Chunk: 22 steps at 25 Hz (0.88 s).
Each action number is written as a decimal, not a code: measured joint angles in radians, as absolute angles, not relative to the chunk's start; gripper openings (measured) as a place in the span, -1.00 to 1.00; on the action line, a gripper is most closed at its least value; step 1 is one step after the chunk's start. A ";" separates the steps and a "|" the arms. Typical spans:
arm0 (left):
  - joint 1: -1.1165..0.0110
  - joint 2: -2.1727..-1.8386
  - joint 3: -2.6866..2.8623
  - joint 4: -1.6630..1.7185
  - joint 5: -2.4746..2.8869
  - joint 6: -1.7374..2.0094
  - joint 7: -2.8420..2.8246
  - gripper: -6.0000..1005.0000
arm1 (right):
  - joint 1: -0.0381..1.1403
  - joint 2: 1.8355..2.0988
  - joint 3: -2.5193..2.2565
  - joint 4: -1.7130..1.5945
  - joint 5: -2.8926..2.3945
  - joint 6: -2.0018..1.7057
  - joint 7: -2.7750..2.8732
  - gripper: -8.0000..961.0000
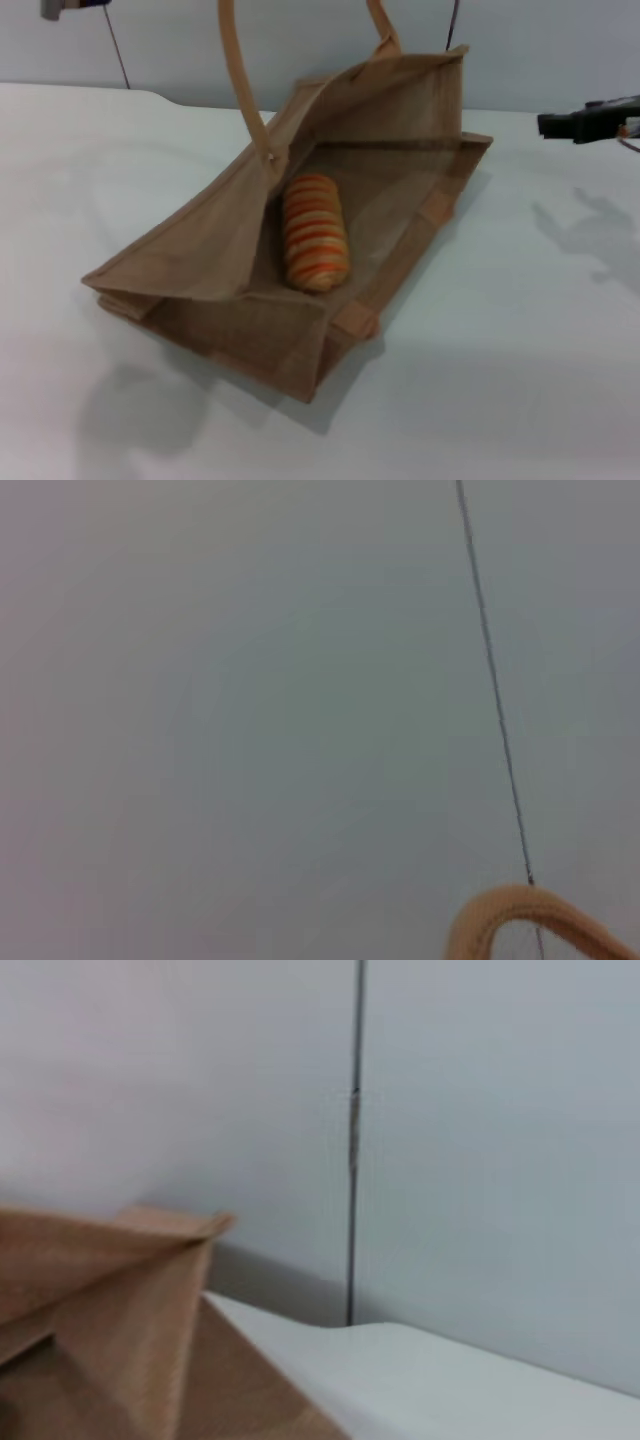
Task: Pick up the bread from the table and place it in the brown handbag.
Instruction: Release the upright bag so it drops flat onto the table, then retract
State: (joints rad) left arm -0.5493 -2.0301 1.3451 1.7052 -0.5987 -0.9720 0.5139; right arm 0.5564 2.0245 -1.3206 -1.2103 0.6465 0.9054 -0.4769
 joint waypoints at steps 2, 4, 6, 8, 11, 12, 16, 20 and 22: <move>-0.541 -2.029 1.329 1.675 -0.658 -0.951 0.543 -0.73 | 0.551 2.023 -1.320 -1.208 0.646 0.888 -0.471 0.40; -0.538 -2.029 1.317 1.652 -0.700 -0.948 0.576 -0.72 | 0.551 2.022 -1.318 -1.197 0.645 0.876 -0.469 0.40; -0.539 -2.030 1.314 1.624 -0.730 -0.946 0.597 -0.71 | 0.556 2.023 -1.318 -1.184 0.645 0.863 -0.469 0.40; -0.546 -2.030 1.314 1.588 -0.755 -0.942 0.612 -0.70 | 0.562 2.023 -1.320 -1.169 0.646 0.853 -0.468 0.40; -0.558 -2.030 1.314 1.531 -0.819 -0.936 0.637 -0.54 | 0.577 2.023 -1.323 -1.135 0.646 0.845 -0.469 0.40; -0.562 -2.030 1.315 1.513 -0.866 -0.936 0.664 -0.46 | 0.583 2.023 -1.324 -1.127 0.646 0.843 -0.470 0.40; -0.566 -2.029 1.314 1.445 -1.097 -0.964 0.838 -0.11 | 0.594 2.023 -1.323 -1.106 0.646 0.835 -0.470 0.40; -0.570 -2.026 1.284 1.350 -1.339 -1.044 1.033 0.25 | 0.596 2.023 -1.318 -1.102 0.646 0.834 -0.471 0.40; -0.577 -2.026 1.250 1.307 -1.422 -1.100 1.100 0.37 | 0.598 2.022 -1.316 -1.097 0.646 0.833 -0.471 0.40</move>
State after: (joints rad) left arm -0.5767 -2.0258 1.2502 1.3074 -1.4218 -1.1003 1.0998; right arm 0.5975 2.0219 -1.3159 -1.0975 0.6458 0.8333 -0.4712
